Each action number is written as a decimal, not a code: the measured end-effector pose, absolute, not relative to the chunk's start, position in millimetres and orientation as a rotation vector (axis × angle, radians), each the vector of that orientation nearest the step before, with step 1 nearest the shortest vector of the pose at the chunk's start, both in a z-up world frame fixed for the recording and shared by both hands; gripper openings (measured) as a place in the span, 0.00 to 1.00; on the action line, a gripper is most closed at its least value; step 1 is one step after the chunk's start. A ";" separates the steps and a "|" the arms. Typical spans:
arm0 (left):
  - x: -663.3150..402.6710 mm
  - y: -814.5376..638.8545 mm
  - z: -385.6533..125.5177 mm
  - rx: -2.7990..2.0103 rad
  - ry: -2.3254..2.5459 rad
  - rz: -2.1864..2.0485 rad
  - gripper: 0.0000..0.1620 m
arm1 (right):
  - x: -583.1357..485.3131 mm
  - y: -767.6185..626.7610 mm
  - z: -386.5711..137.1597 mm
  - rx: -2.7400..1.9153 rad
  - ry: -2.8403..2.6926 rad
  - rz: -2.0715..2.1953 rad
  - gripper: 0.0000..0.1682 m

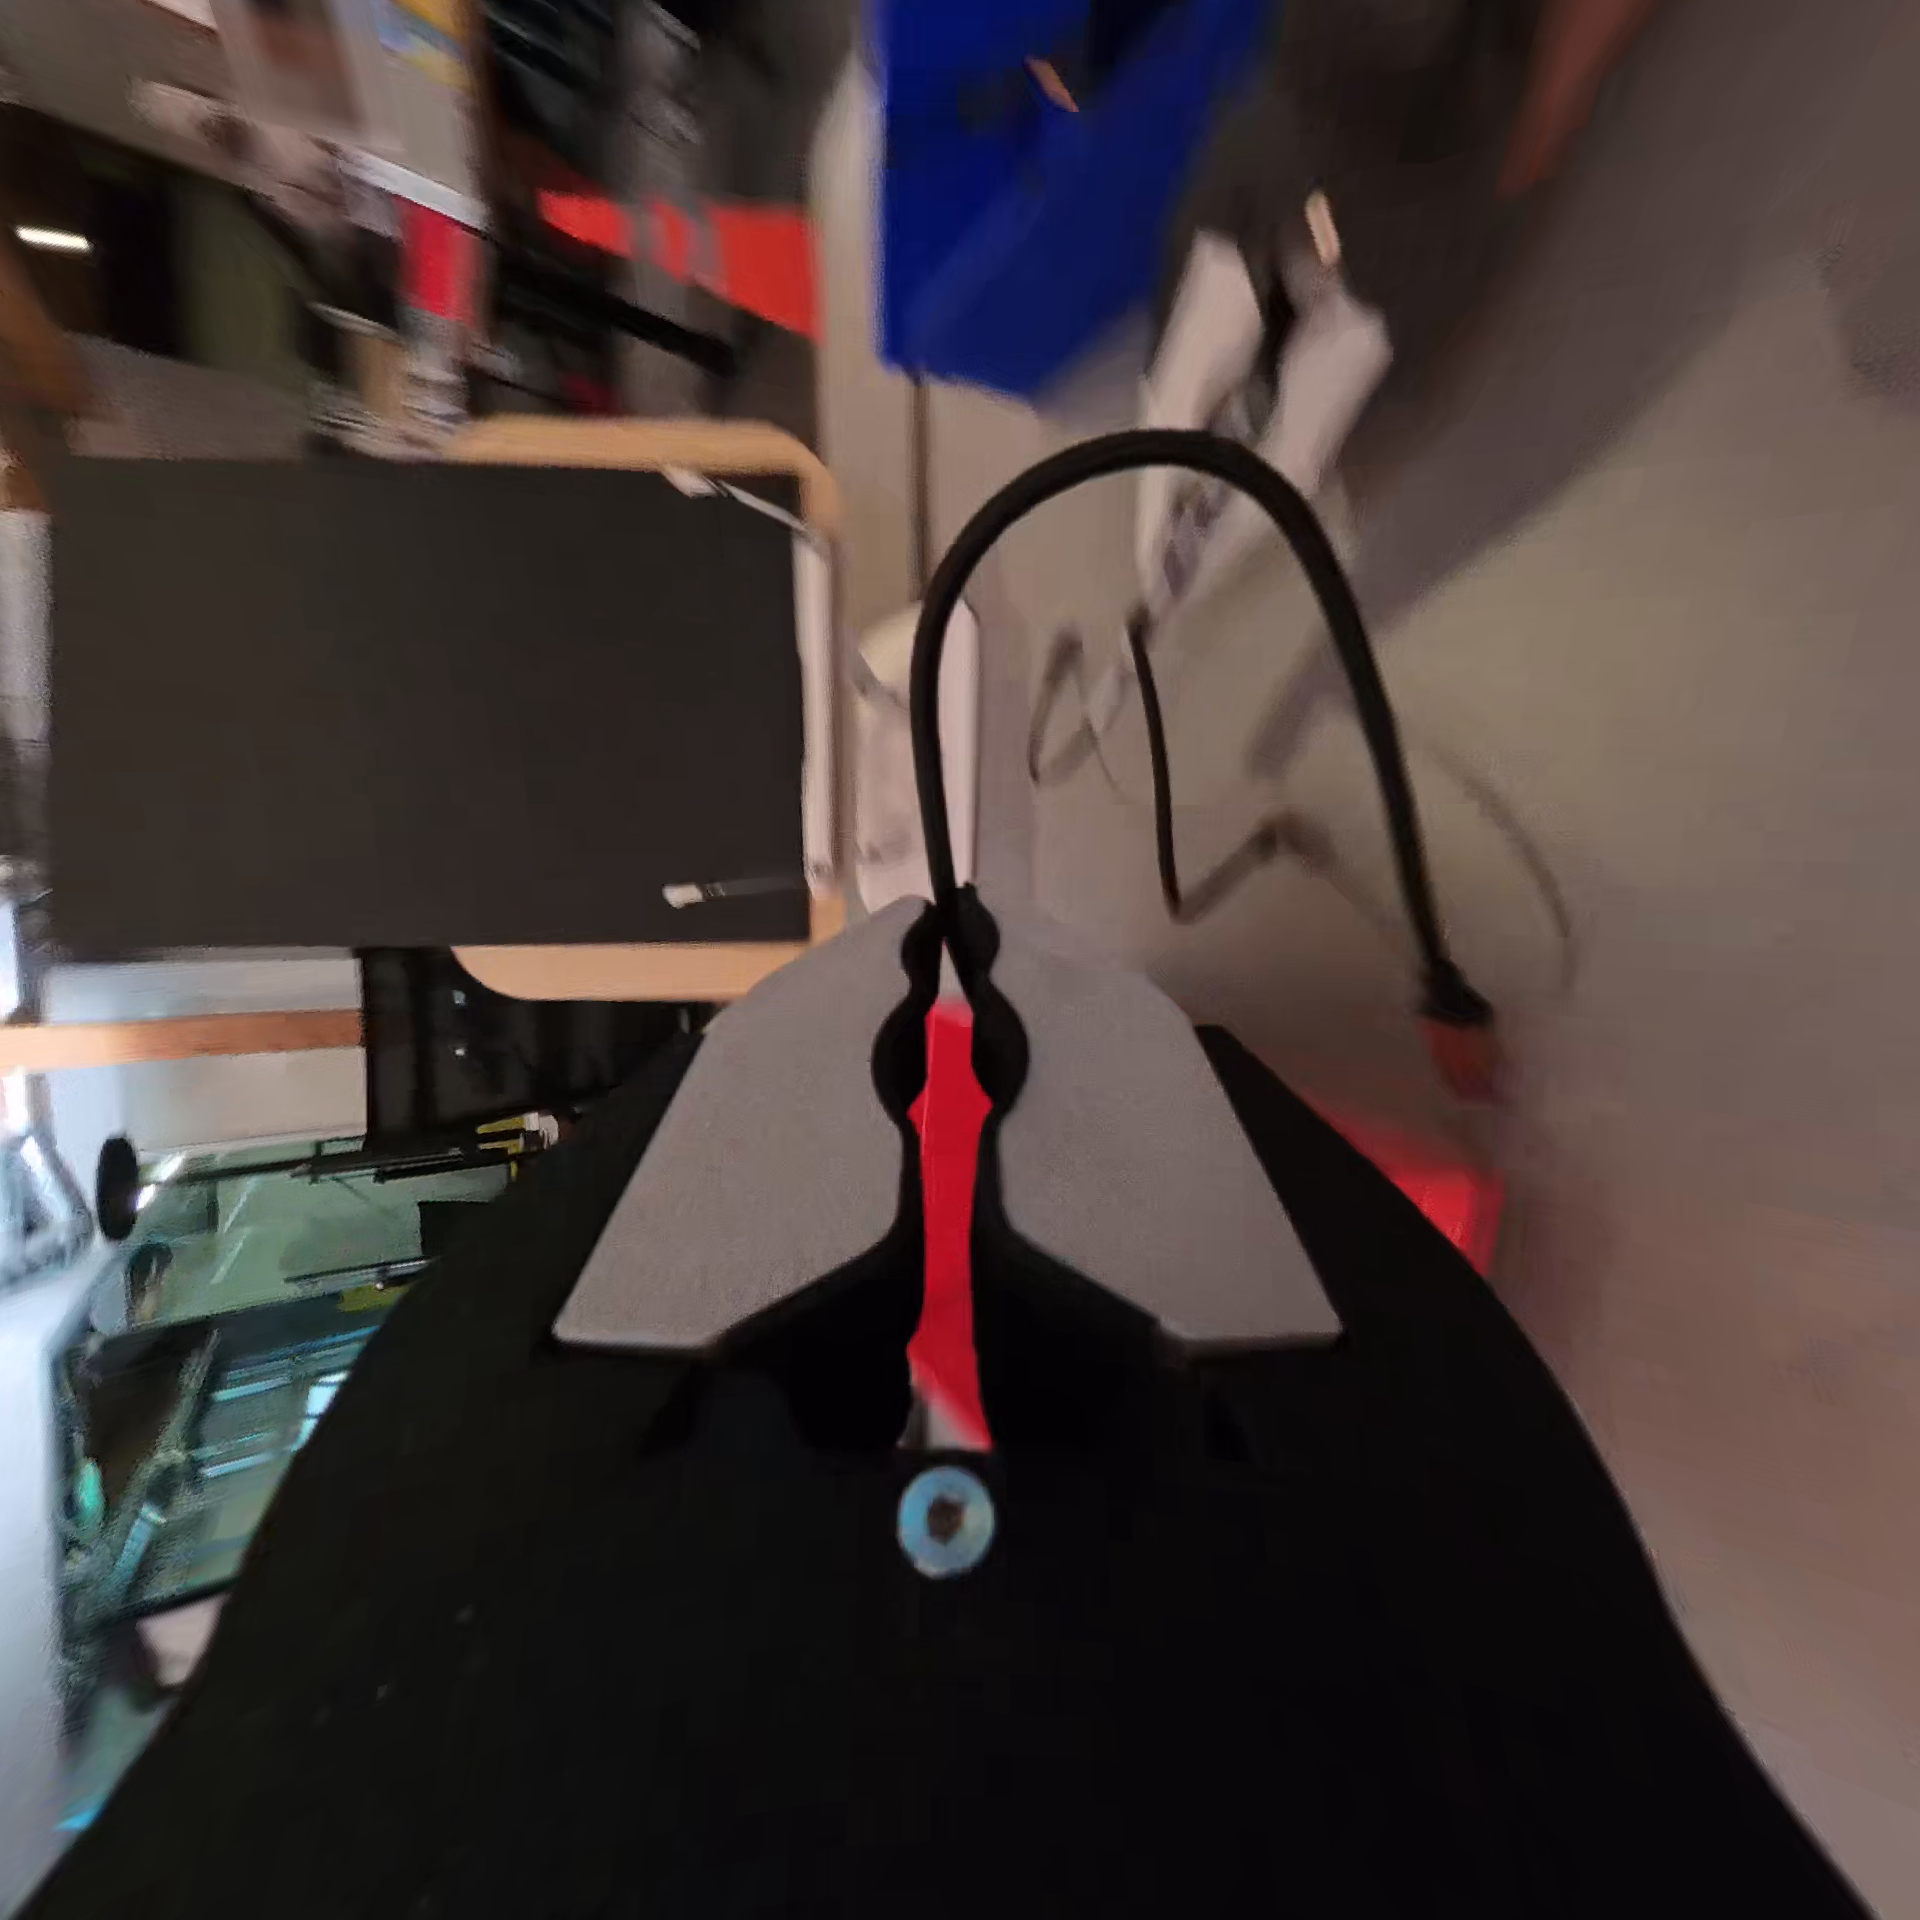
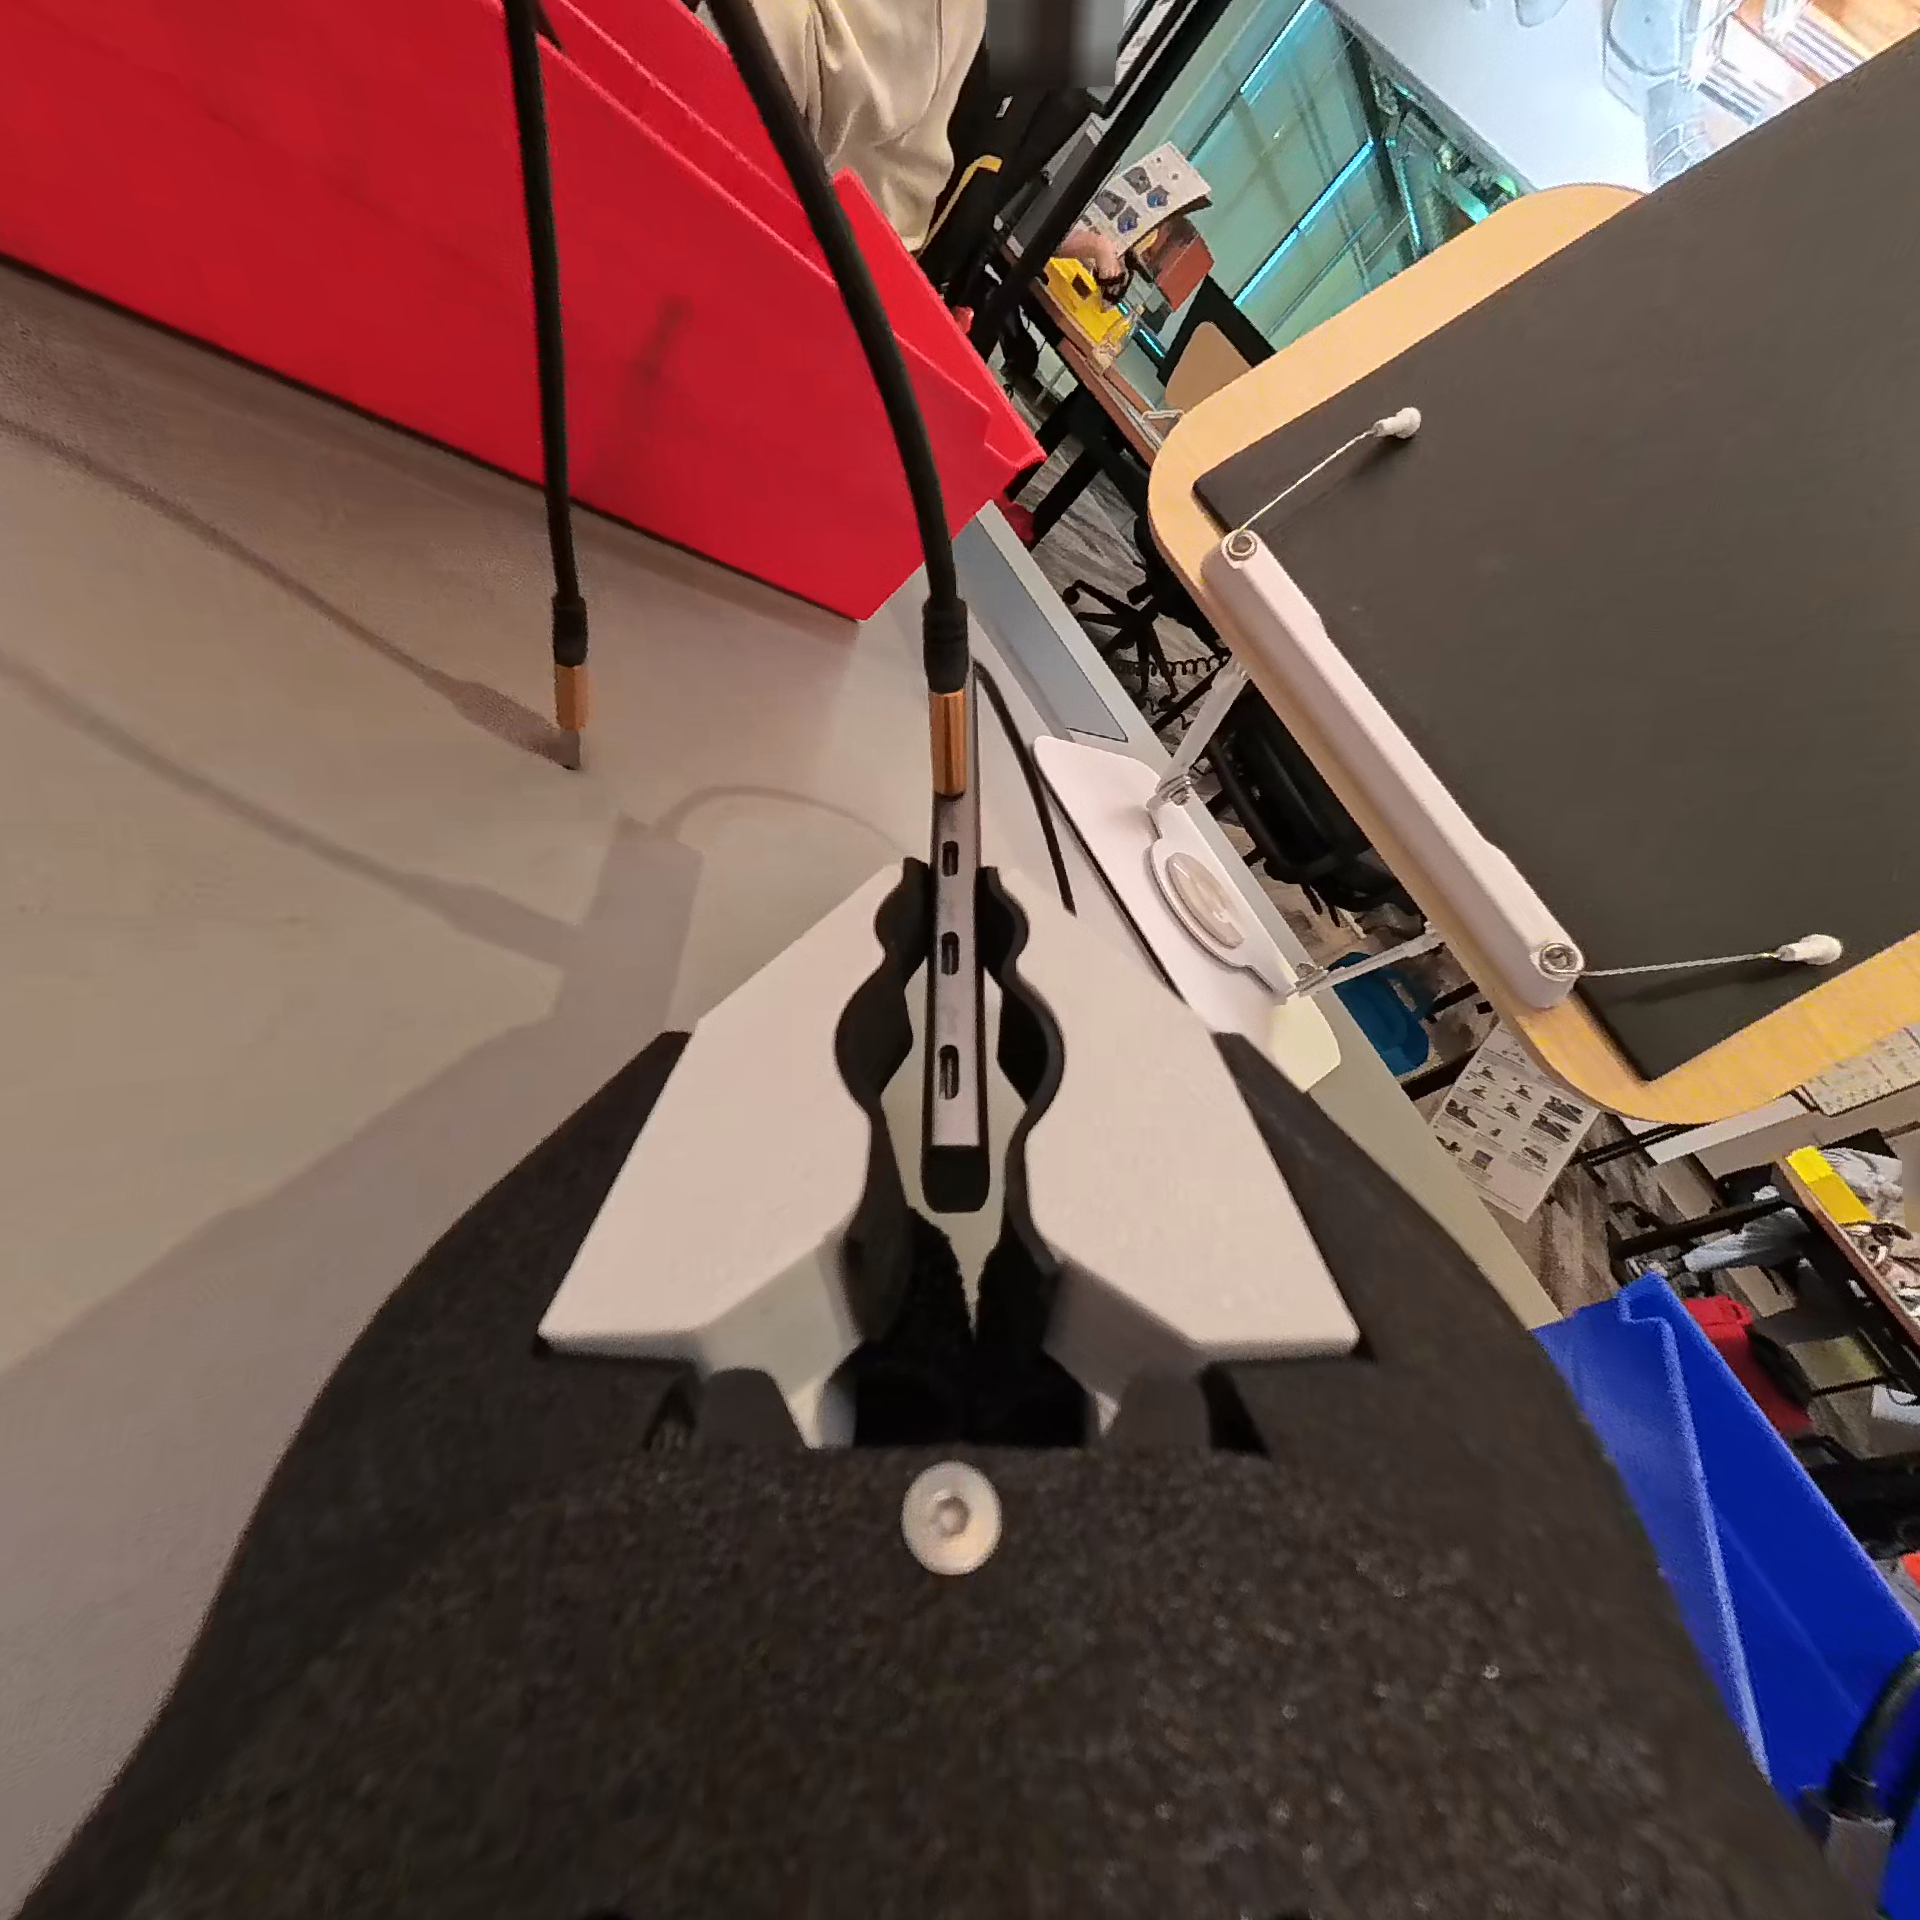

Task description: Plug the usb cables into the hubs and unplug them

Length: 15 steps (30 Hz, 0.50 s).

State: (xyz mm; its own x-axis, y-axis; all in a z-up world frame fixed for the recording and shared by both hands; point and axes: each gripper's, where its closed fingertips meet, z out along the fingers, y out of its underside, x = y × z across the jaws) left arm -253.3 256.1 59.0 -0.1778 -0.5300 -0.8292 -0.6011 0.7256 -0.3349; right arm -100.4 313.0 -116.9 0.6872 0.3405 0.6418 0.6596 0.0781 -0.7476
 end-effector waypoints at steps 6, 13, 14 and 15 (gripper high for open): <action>-213.0 214.1 -24.3 -0.921 1.376 -0.209 0.02 | -100.2 313.1 -117.6 -1.544 -0.833 -0.250 0.05; -233.0 185.9 -122.1 -1.045 1.602 -0.457 0.02 | -96.7 314.5 -117.4 -1.548 -0.827 -0.260 0.05; -243.7 183.5 -135.0 -1.097 1.677 -0.469 0.02 | -97.2 314.6 -118.3 -1.550 -0.830 -0.261 0.05; -256.2 181.9 -146.0 -1.145 1.745 -0.472 0.04 | -98.0 314.7 -119.3 -1.551 -0.835 -0.261 0.05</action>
State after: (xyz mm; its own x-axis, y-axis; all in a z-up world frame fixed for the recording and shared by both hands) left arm -256.2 181.9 -146.0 -0.0984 -0.8573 -0.5054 -0.4856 0.4847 -0.7275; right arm -98.0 314.7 -119.3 0.7084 0.3502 0.6128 0.6367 0.0576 -0.7690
